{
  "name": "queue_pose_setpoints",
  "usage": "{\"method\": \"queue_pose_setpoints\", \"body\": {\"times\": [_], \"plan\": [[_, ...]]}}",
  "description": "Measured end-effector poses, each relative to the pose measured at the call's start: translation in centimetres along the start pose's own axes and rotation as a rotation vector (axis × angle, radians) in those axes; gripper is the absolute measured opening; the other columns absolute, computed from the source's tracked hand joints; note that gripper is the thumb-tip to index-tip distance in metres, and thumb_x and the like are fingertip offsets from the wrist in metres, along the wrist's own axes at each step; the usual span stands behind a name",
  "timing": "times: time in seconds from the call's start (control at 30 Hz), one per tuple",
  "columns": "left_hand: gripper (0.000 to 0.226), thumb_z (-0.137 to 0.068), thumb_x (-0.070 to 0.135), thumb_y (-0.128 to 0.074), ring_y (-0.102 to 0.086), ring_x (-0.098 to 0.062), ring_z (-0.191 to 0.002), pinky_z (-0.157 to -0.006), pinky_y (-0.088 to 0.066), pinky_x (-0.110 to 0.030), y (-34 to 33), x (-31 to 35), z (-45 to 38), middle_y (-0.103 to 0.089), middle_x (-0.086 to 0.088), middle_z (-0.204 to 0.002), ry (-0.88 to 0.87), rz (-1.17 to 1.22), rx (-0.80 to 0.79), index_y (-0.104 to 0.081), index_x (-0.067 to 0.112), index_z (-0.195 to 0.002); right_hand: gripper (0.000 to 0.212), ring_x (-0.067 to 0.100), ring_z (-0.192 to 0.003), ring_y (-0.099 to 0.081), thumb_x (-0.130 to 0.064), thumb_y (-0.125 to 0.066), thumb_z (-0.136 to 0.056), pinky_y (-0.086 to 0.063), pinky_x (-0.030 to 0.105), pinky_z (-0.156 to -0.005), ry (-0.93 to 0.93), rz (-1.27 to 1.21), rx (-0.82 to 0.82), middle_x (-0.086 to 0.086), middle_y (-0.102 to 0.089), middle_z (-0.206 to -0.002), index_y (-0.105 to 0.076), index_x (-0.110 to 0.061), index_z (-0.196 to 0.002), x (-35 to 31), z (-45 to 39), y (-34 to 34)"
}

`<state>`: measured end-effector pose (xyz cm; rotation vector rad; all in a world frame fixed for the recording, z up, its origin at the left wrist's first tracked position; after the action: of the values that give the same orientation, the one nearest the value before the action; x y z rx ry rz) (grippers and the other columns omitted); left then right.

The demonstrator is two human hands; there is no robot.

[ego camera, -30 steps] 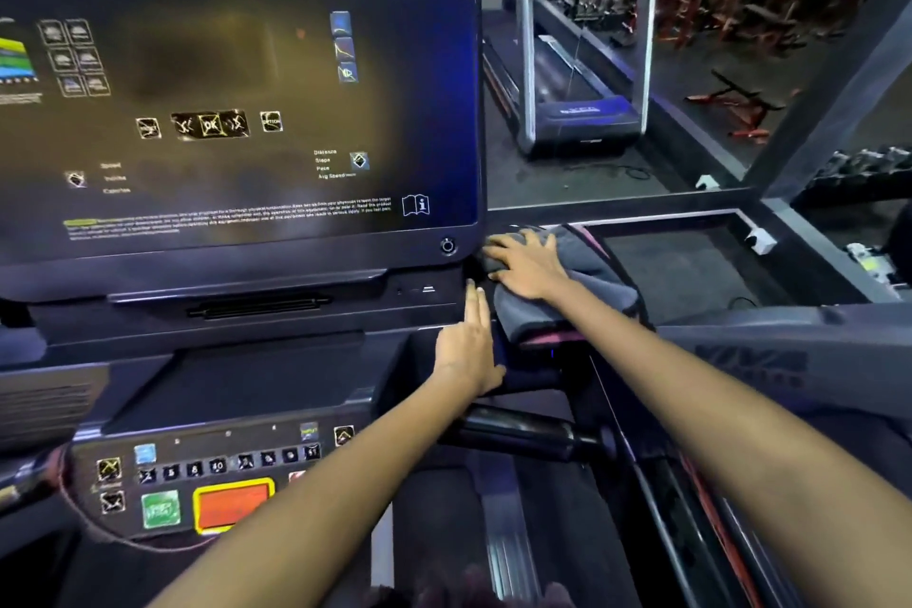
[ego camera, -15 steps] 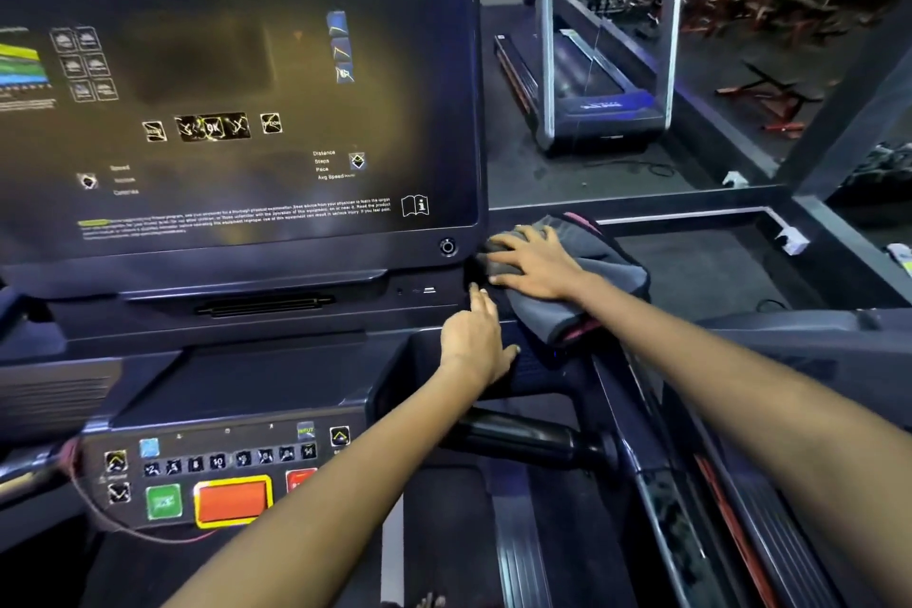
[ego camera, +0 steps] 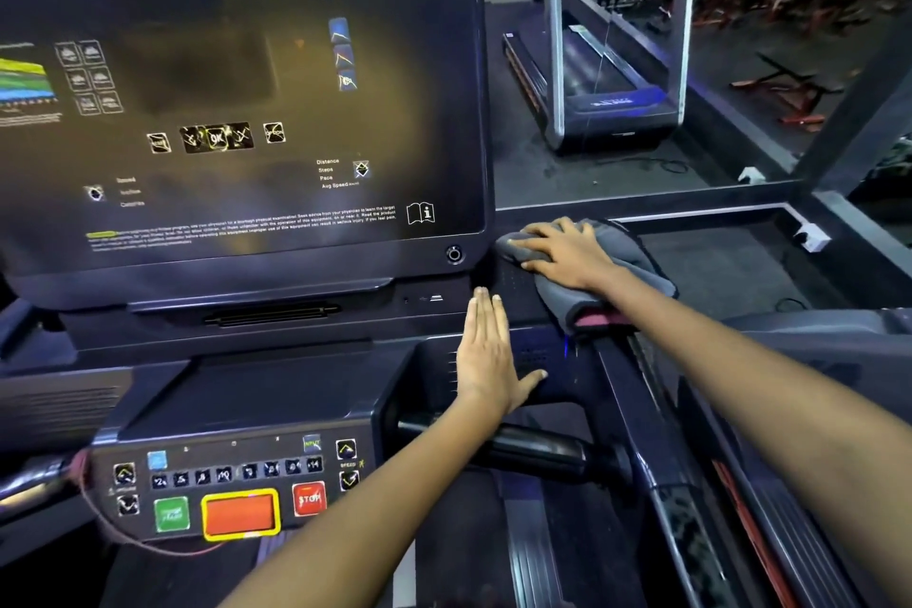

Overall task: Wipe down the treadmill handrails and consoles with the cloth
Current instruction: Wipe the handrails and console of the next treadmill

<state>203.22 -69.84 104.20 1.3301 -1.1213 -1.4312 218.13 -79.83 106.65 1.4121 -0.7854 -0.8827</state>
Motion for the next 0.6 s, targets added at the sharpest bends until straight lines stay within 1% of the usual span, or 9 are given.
{"method": "queue_pose_setpoints", "body": {"times": [0.07, 0.13, 0.2, 0.27, 0.33, 0.43, 0.5, 0.53, 0.6], "plan": [[0.115, -0.083, 0.077, -0.025, 0.019, -0.039, -0.141, -0.107, 0.023, -0.045, 0.0, 0.1, 0.0, 0.016, -0.032, -0.151, 0.008, -0.005, -0.012, 0.017, -0.013, -0.14, 0.044, 0.027, -0.13, -0.029, -0.049, -0.043, -0.094, -0.018, 0.056, -0.108, -0.097, -0.026, -0.004, -0.009, -0.035, -0.146, -0.042, -0.04, -0.137, -0.7, -1.4, 0.1], [0.119, -0.081, 0.08, -0.025, 0.02, -0.039, -0.141, -0.106, 0.024, -0.046, 0.2, 0.2, 0.0, 0.017, -0.032, -0.15, 0.016, -0.017, -0.021, 0.018, -0.014, -0.139, 0.045, 0.029, -0.132, -0.026, -0.05, -0.042, -0.094, -0.014, 0.059, -0.109, -0.115, -0.012, 0.0, -0.008, -0.033, -0.147, -0.041, -0.04, -0.138, -2.3, -2.4, 0.3], [0.122, -0.079, 0.082, -0.025, 0.02, -0.04, -0.14, -0.106, 0.024, -0.046, 0.2, 0.3, 0.0, 0.018, -0.032, -0.15, 0.014, -0.025, -0.022, 0.019, -0.014, -0.138, 0.046, 0.029, -0.133, -0.025, -0.05, -0.041, -0.094, -0.012, 0.058, -0.11, -0.026, 0.021, -0.002, -0.007, -0.031, -0.15, -0.041, -0.037, -0.139, -3.6, -2.1, 0.1], [0.124, -0.077, 0.083, -0.027, 0.022, -0.04, -0.14, -0.106, 0.024, -0.046, 0.2, 0.2, 0.0, 0.02, -0.032, -0.149, 0.006, -0.027, -0.015, 0.021, -0.014, -0.137, 0.046, 0.027, -0.133, -0.026, -0.049, -0.041, -0.094, -0.016, 0.052, -0.11, 0.109, 0.058, 0.0, -0.008, -0.03, -0.15, -0.04, -0.036, -0.139, -3.5, -0.9, -0.2], [0.126, -0.076, 0.084, -0.029, 0.023, -0.04, -0.139, -0.106, 0.024, -0.046, 0.2, 0.2, 0.0, 0.022, -0.032, -0.149, -0.008, -0.027, -0.015, 0.024, -0.014, -0.135, 0.047, 0.024, -0.132, -0.027, -0.049, -0.041, -0.094, -0.02, 0.048, -0.107, 0.161, 0.07, -0.003, -0.009, -0.03, -0.15, -0.038, -0.037, -0.14, -2.0, -0.3, -0.3], [0.127, -0.075, 0.084, -0.031, 0.024, -0.039, -0.139, -0.105, 0.025, -0.045, 0.0, 0.1, 0.1, 0.024, -0.031, -0.148, -0.025, -0.014, -0.024, 0.029, -0.013, -0.131, 0.047, 0.024, -0.131, -0.027, -0.048, -0.042, -0.094, -0.02, 0.054, -0.107, -0.008, -0.013, -0.038, -0.01, -0.031, -0.149, -0.037, -0.039, -0.14, 0.1, -1.7, 0.0], [0.128, -0.074, 0.085, -0.031, 0.025, -0.039, -0.139, -0.105, 0.025, -0.045, 0.1, -0.1, 0.1, 0.027, -0.03, -0.147, -0.03, -0.006, -0.02, 0.03, -0.013, -0.13, 0.045, 0.027, -0.132, -0.027, -0.048, -0.042, -0.094, -0.018, 0.059, -0.107, -0.113, -0.056, -0.038, -0.011, -0.032, -0.148, -0.037, -0.042, -0.139, -0.3, -3.0, 0.2], [0.128, -0.074, 0.085, -0.03, 0.025, -0.039, -0.139, -0.105, 0.025, -0.045, 0.1, -0.1, 0.0, 0.03, -0.029, -0.145, -0.034, 0.0, -0.017, 0.03, -0.013, -0.13, 0.045, 0.028, -0.134, -0.026, -0.048, -0.041, -0.095, -0.016, 0.06, -0.107, -0.136, -0.049, -0.037, -0.011, -0.031, -0.149, -0.037, -0.042, -0.139, -1.0, -3.4, 0.2], [0.127, -0.074, 0.085, -0.03, 0.028, -0.037, -0.138, -0.107, 0.025, -0.044, 0.0, -0.2, 0.0, 0.036, -0.026, -0.14, -0.045, 0.04, -0.013, 0.03, -0.011, -0.131, 0.046, 0.03, -0.136, -0.023, -0.048, -0.04, -0.095, -0.012, 0.061, -0.108, -0.108, -0.011, -0.038, -0.012, -0.029, -0.15, -0.037, -0.039, -0.14, -2.6, -3.7, 0.2]]}}
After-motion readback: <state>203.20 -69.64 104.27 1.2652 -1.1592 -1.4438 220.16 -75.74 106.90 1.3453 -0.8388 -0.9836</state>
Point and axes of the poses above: each hand's wrist, its own z-axis away from the middle knuckle, its own y-axis out of the back of the hand, x = y × z, the point moved 6 cm from there along -z, towards the middle knuckle
